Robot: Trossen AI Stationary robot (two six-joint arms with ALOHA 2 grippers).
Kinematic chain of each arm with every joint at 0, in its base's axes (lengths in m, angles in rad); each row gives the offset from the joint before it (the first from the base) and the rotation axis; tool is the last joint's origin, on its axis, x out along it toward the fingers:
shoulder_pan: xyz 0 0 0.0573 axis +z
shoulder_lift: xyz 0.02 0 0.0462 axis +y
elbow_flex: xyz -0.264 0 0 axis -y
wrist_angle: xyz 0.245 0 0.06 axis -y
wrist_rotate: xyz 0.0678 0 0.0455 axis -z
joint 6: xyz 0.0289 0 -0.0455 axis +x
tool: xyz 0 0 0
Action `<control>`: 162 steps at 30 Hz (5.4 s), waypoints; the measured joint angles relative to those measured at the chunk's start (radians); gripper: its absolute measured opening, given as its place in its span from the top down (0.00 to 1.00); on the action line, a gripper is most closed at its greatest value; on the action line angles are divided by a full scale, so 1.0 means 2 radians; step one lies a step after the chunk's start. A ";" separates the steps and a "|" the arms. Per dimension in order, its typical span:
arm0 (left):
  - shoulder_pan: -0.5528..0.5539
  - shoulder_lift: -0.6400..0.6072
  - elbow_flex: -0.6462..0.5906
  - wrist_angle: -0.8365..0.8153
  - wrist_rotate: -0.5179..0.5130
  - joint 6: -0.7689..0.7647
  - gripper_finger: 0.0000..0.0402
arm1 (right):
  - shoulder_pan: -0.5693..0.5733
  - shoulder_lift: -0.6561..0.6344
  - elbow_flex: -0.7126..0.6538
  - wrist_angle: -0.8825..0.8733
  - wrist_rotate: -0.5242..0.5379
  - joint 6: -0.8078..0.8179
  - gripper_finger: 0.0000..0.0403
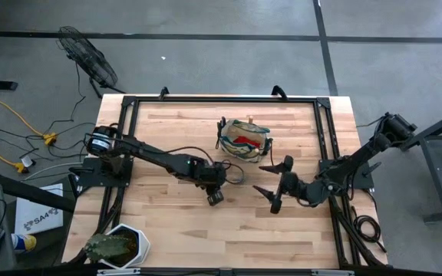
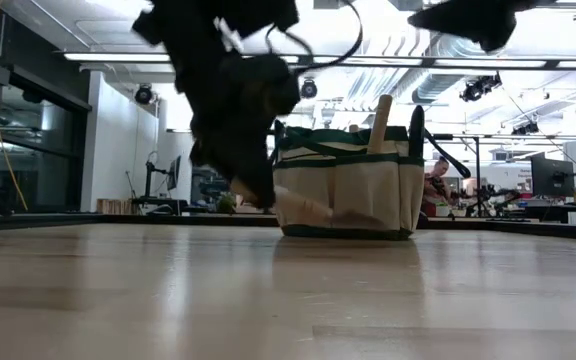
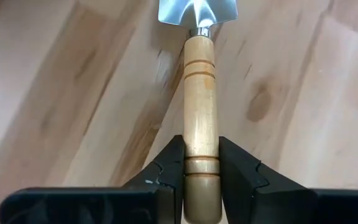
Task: Pick & Place Garden tools in Gardening bag
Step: Put the brown trowel into the gardening bag
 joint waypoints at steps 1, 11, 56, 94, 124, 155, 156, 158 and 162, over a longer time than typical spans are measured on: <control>0.000 0.000 0.015 -0.019 0.000 0.005 0.84 | 0.000 0.009 0.011 -0.003 0.000 -0.018 0.23; 0.000 0.000 0.126 -0.146 0.000 0.038 0.84 | 0.000 0.145 0.128 -0.080 0.041 -0.157 0.23; 0.000 -0.002 0.148 -0.128 0.029 0.054 0.84 | -0.069 0.289 0.153 -0.095 0.027 -0.220 0.70; 0.000 -0.050 0.130 -0.278 -0.199 0.117 0.66 | -0.058 0.255 0.153 -0.229 0.017 0.107 0.87; 0.000 -0.073 0.052 0.192 0.004 0.366 0.67 | -0.037 0.146 -0.134 0.454 -0.177 -0.131 0.87; 0.000 -0.072 0.052 0.365 0.043 0.382 0.67 | -0.135 0.146 -0.094 0.475 -0.342 -0.170 0.87; 0.000 -0.072 0.052 0.366 0.043 0.382 0.67 | -0.136 0.146 -0.094 0.473 -0.342 -0.169 0.87; 0.000 -0.072 0.053 0.370 0.043 0.382 0.67 | -0.136 0.146 -0.094 0.468 -0.341 -0.169 0.87; 0.000 -0.072 0.053 0.380 0.043 0.384 0.67 | -0.136 0.146 -0.094 0.469 -0.341 -0.169 0.87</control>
